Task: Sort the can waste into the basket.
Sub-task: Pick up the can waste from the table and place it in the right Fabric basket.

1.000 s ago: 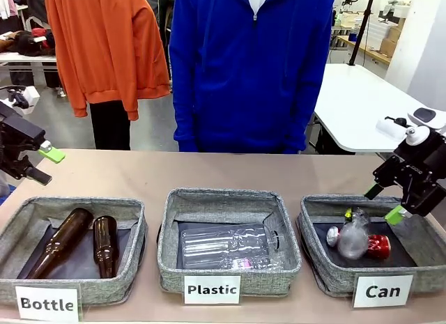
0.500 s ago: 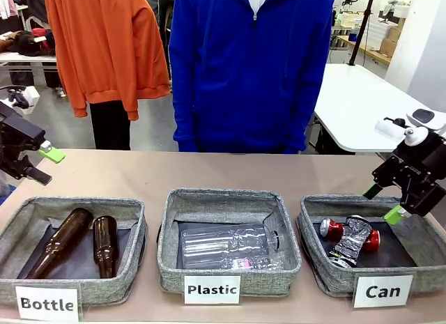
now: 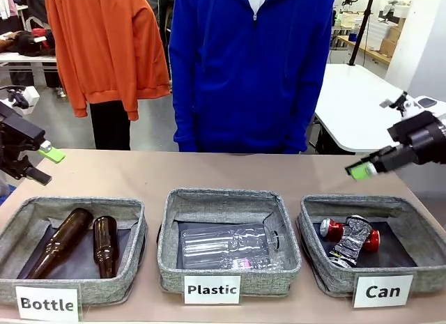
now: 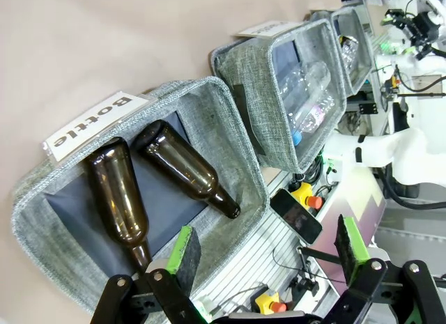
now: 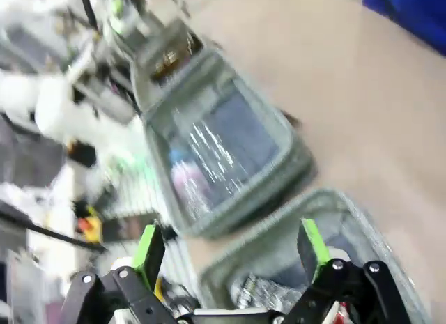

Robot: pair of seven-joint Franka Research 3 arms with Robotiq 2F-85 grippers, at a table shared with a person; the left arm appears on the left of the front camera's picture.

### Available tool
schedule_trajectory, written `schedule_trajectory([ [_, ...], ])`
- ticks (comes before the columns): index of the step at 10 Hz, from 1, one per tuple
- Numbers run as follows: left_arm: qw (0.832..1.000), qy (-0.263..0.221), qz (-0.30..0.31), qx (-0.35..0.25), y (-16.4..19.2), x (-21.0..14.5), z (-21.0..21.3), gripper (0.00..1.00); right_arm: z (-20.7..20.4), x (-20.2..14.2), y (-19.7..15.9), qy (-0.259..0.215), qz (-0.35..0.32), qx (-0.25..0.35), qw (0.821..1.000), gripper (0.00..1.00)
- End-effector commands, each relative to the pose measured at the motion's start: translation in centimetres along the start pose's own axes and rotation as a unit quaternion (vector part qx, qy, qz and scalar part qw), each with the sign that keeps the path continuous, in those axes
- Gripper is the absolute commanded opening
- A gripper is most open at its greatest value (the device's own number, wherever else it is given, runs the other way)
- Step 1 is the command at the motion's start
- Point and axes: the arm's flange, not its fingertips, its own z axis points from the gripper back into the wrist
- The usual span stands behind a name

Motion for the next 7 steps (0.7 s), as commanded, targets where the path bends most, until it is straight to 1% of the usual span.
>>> schedule_trajectory([
  [1,1.000,0.002,-0.001,0.004,-0.2,-0.2,-0.1,1.00,0.5,1.8,-0.9,-0.132,-0.142,0.051,0.980,1.00],
  [2,1.000,0.002,-0.001,0.004,-0.2,-0.2,-0.1,1.00,0.7,1.9,-1.7,-0.151,-0.185,0.055,0.970,1.00],
  [3,1.000,0.002,-0.001,0.004,-0.2,-0.2,-0.1,1.00,0.9,1.9,-2.4,-0.166,-0.212,0.053,0.962,1.00],
  [4,1.000,0.002,-0.001,0.004,-0.2,-0.2,-0.1,1.00,1.1,1.8,-2.9,-0.172,-0.224,0.057,0.958,1.00],
  [6,1.000,0.002,-0.001,0.004,-0.2,-0.2,-0.1,1.00,1.0,1.4,-3.6,-0.163,-0.225,0.048,0.960,1.00],
  [7,1.000,0.002,-0.001,0.004,-0.2,-0.2,-0.1,1.00,1.4,0.8,-3.4,-0.161,-0.221,0.060,0.960,1.00],
])
